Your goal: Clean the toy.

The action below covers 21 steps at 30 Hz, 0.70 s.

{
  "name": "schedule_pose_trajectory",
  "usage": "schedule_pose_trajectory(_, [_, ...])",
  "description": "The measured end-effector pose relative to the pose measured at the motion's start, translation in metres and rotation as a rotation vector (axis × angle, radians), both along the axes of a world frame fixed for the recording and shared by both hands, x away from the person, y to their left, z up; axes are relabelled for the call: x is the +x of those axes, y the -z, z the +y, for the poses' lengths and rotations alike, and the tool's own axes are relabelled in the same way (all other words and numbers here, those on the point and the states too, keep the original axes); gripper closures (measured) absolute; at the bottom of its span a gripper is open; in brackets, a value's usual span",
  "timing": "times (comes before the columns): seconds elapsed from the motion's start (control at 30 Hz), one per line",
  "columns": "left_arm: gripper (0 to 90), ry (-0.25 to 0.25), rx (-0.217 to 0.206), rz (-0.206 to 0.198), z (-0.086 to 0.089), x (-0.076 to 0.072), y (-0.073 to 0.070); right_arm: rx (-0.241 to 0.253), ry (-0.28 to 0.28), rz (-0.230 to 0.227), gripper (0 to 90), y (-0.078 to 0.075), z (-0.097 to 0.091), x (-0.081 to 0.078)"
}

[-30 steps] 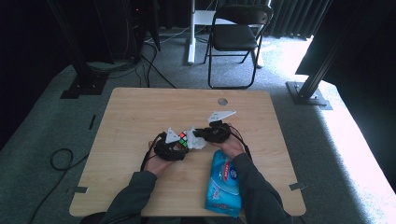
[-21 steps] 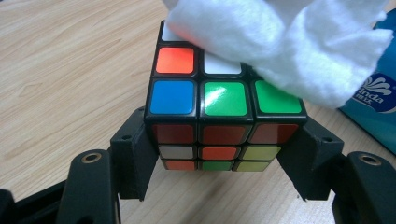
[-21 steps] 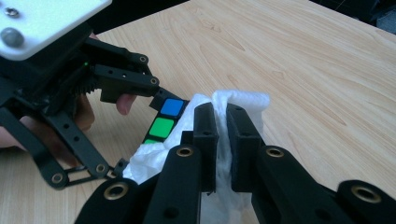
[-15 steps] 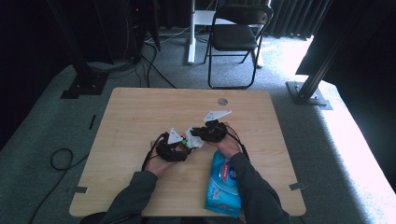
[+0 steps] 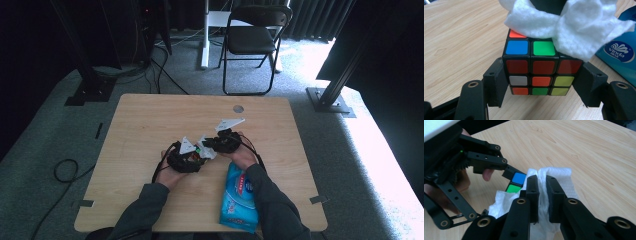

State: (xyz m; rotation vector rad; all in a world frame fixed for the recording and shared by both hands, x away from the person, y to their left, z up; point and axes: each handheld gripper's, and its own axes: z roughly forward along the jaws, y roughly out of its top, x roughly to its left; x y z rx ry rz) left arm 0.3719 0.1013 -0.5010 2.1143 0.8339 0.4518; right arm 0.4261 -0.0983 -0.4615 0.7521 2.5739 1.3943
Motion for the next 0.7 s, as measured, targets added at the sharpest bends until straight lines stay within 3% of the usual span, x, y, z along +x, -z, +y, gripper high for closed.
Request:
schedule_pose_trajectory(0.37, [34.5, 0.001, 0.006, -0.003, -0.002, -0.001, 0.0, 0.005, -0.08, 0.005, 83.7, -0.001, 0.006, -0.004])
schedule_pose_trajectory(0.7, [34.5, 0.022, 0.01, -0.017, -0.004, -0.004, -0.003, 0.0, -0.097, -0.005, 83.9, -0.006, 0.012, -0.004])
